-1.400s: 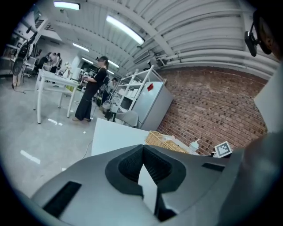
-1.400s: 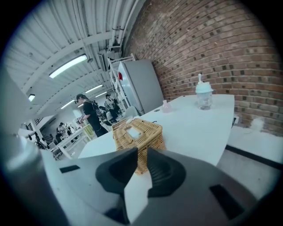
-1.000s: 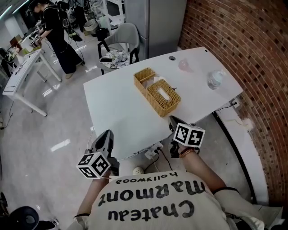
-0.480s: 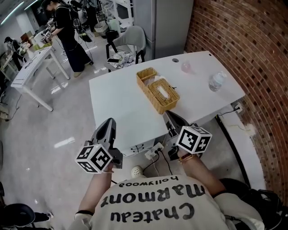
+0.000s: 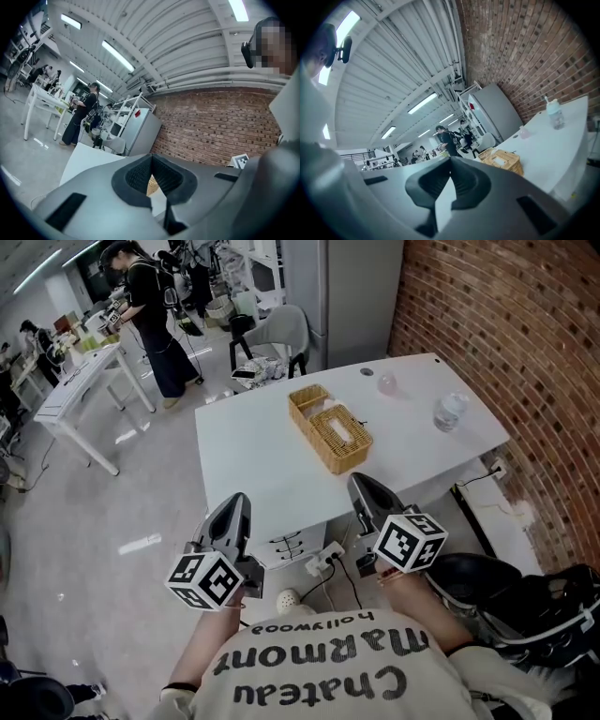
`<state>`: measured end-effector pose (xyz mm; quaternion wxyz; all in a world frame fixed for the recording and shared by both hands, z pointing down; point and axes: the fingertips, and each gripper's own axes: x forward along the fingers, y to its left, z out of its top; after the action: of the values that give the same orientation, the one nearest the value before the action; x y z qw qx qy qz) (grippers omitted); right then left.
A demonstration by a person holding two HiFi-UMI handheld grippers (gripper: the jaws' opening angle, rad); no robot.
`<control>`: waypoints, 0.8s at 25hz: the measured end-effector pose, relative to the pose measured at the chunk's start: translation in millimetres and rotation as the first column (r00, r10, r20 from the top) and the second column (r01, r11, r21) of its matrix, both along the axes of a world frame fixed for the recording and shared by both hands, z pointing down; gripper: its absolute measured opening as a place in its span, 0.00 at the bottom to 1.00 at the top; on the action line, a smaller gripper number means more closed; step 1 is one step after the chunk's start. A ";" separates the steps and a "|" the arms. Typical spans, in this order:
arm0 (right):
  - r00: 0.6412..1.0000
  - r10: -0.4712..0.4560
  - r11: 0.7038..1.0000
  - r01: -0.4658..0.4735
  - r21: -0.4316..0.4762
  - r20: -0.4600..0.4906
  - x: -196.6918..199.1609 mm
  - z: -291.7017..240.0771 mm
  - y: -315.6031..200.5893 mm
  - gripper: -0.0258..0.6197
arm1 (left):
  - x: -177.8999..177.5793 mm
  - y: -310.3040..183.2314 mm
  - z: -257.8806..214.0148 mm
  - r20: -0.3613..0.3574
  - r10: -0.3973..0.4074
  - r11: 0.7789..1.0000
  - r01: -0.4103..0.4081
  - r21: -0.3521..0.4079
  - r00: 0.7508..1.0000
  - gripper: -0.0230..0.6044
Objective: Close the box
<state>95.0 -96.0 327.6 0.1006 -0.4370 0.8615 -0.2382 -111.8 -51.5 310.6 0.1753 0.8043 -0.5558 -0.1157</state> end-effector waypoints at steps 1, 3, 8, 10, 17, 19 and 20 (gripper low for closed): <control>1.000 0.002 1.000 -0.002 -0.002 -0.009 0.1 1.9 3.3 0.04 | 0.2 3.8 0.8 -0.002 -0.002 1.000 0.002 -0.001 1.000 0.04; 0.999 0.004 1.000 -0.005 -0.006 -0.031 0.7 5.7 9.8 0.04 | 0.6 10.9 3.7 -0.006 -0.008 1.000 0.008 -0.009 1.000 0.04; 0.997 0.003 1.000 -0.005 -0.017 -0.081 3.9 12.9 22.3 0.04 | 2.3 23.6 10.6 -0.025 -0.013 1.000 0.012 -0.026 1.000 0.04; 0.996 0.000 1.000 -0.002 -0.021 -0.087 3.2 14.4 24.9 0.04 | 3.0 26.2 10.6 -0.034 -0.011 1.000 0.010 -0.023 0.999 0.04; 0.995 -0.015 1.000 0.013 -0.027 -0.095 1.3 18.9 30.9 0.04 | 3.2 33.3 18.1 -0.033 -0.015 0.999 0.014 -0.040 0.999 0.04; 0.995 -0.018 0.999 0.016 -0.030 -0.098 1.0 20.5 32.0 0.04 | 2.6 35.2 19.5 -0.038 -0.019 0.999 0.017 -0.040 0.999 0.04; 0.995 -0.021 0.999 0.018 -0.031 -0.100 0.8 21.1 32.5 0.04 | 2.5 35.9 19.7 -0.040 -0.020 0.999 0.019 -0.040 0.999 0.04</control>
<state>95.8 -63.5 348.8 0.0482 -0.4416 0.8659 -0.2300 -109.3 -15.6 330.3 0.2011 0.7927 -0.5622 -0.1228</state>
